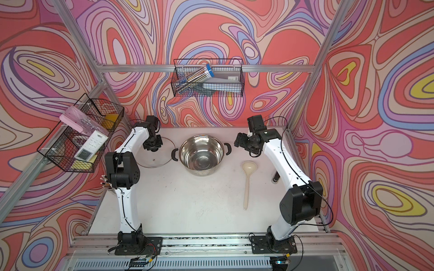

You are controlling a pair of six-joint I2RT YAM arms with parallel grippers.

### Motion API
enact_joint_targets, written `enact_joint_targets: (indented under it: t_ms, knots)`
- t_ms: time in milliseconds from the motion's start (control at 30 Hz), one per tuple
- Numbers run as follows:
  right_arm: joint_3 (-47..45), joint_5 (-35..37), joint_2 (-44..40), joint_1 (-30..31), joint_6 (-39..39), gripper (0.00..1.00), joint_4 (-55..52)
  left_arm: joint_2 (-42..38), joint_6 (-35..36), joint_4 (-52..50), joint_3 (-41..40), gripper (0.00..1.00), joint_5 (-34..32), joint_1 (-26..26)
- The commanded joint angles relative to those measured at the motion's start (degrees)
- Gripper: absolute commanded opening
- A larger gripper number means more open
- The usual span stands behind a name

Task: Stir the soup with a spoon
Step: Place the lid at the center of the board, then pick up the spoon from the center of the board.

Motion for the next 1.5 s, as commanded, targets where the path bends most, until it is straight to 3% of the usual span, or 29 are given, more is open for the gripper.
enact_joint_targets:
  t_ms: [0,133,267,367,467,533,633,933,1233,1467]
  knots:
    - [-3.11,-0.40,-0.50,0.24,2.76,0.81,1.73,0.65,-1.35,2.52,-1.76,0.25,1.18,0.23]
    - [-6.29,0.03,-1.87,0.23,4.36,0.81,2.56,0.73,-1.47,4.22,-4.80,0.27,2.66,0.23]
    - [-8.81,0.85,-3.39,0.24,4.90,0.81,2.62,1.26,-1.30,4.34,-6.43,0.35,3.75,0.32]
    - [-10.08,1.61,-4.70,0.24,5.07,0.82,2.19,0.39,-1.17,5.12,-7.73,0.48,4.62,0.32]
    - [-11.79,2.02,-6.18,0.28,5.24,0.82,2.17,-2.01,-1.20,6.88,-9.33,0.72,5.44,0.32]
    - [-12.69,2.11,-6.90,0.24,5.31,0.82,1.90,-3.77,-1.16,7.36,-9.65,0.82,5.49,0.32]
    - [-14.40,2.17,-8.21,0.26,5.21,0.82,1.51,-6.45,-0.69,7.97,-9.41,0.88,6.51,0.32]
    - [-22.01,1.65,-12.44,0.24,5.63,0.79,1.80,-17.63,-1.31,7.88,-9.53,0.94,7.85,-1.86]
    - [-32.20,0.61,-16.10,0.42,6.74,0.72,1.98,-33.24,-1.79,8.96,-19.59,0.95,5.10,-7.73]
    - [-38.41,-0.59,-16.70,0.85,7.15,0.57,4.72,-46.67,-5.37,13.44,-27.82,0.95,13.07,-11.24]
